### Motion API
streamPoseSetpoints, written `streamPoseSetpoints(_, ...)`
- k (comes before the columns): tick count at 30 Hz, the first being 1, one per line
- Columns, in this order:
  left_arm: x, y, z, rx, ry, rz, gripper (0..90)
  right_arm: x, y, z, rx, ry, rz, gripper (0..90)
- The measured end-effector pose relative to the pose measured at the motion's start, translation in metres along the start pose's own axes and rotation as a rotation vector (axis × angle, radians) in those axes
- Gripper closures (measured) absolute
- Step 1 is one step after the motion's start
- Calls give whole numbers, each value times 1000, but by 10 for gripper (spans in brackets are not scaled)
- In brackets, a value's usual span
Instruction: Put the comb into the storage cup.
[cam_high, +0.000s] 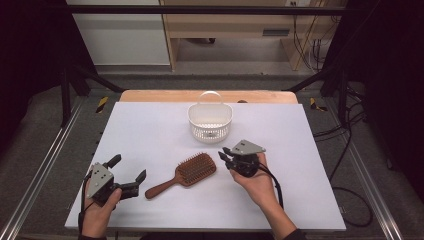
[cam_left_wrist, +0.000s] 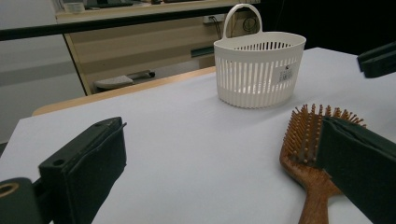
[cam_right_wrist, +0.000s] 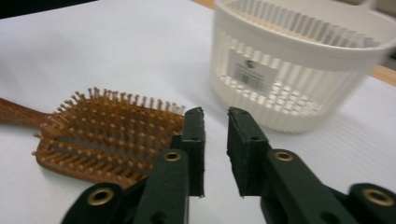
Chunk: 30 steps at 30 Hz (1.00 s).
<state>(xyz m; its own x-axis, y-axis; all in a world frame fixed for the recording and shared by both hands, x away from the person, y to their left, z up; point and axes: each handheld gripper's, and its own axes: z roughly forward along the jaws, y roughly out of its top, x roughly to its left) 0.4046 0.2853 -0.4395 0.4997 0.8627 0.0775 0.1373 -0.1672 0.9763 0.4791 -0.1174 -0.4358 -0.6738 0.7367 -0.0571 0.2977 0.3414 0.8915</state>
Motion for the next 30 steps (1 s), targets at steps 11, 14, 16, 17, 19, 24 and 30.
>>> streamPoseSetpoints(11,-2,1,5,52,-5,-5,16,-42,-29,-69,-51,-174,113,114)
streamPoseSetpoints(14,-3,1,5,59,-6,-8,18,-52,-40,-83,-105,-206,134,76)
streamPoseSetpoints(16,-4,1,5,65,-6,-5,22,-57,-46,-89,-135,-229,154,70)
streamPoseSetpoints(17,-5,2,5,74,-7,3,22,-57,-46,-89,-135,-229,154,70)
streamPoseSetpoints(19,-7,5,5,104,1,12,21,-63,-49,-95,-151,-251,162,77)
streamPoseSetpoints(24,-11,23,2,121,-5,20,21,-68,-54,-103,-174,-270,142,77)
streamPoseSetpoints(30,-20,58,21,135,-76,134,50,-72,-59,-100,-167,-253,165,77)
